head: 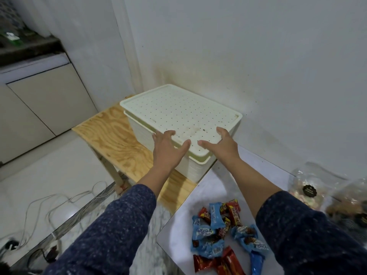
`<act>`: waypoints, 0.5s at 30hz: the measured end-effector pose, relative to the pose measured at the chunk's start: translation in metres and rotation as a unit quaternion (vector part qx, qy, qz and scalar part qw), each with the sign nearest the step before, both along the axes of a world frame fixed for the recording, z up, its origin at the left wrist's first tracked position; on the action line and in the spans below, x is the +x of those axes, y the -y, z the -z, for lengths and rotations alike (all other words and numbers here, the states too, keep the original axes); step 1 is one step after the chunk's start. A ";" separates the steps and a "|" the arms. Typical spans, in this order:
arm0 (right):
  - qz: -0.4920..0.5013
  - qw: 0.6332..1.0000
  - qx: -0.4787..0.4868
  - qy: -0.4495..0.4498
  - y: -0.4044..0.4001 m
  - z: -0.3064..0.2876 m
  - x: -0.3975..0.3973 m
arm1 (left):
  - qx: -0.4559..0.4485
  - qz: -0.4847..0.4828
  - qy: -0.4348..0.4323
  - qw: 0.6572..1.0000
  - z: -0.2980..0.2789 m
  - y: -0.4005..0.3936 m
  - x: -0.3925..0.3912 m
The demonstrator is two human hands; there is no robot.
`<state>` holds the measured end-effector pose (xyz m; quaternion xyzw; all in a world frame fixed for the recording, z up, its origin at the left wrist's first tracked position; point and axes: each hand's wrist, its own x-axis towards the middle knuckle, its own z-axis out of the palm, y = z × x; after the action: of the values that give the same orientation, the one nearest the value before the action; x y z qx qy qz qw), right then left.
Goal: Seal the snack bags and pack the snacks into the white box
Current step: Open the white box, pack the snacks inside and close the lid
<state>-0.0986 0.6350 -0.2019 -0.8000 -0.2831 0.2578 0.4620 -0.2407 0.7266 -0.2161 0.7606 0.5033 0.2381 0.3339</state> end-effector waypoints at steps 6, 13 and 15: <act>0.000 1.000 0.021 -0.015 -0.010 -0.013 -0.013 | 0.044 -0.009 0.033 0.998 -0.022 -0.013 -0.005; -0.026 0.994 0.055 0.087 -0.050 -0.034 -0.060 | 0.040 -0.029 0.069 0.996 -0.036 -0.042 -0.049; -0.037 0.992 0.051 0.111 -0.073 -0.036 -0.082 | 0.035 -0.035 0.071 0.996 -0.037 -0.061 -0.072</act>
<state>-0.1807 0.7080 -0.1663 -0.7881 -0.3746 0.1692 0.4582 -0.3127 0.7879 -0.1789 0.7348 0.4964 0.3201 0.3335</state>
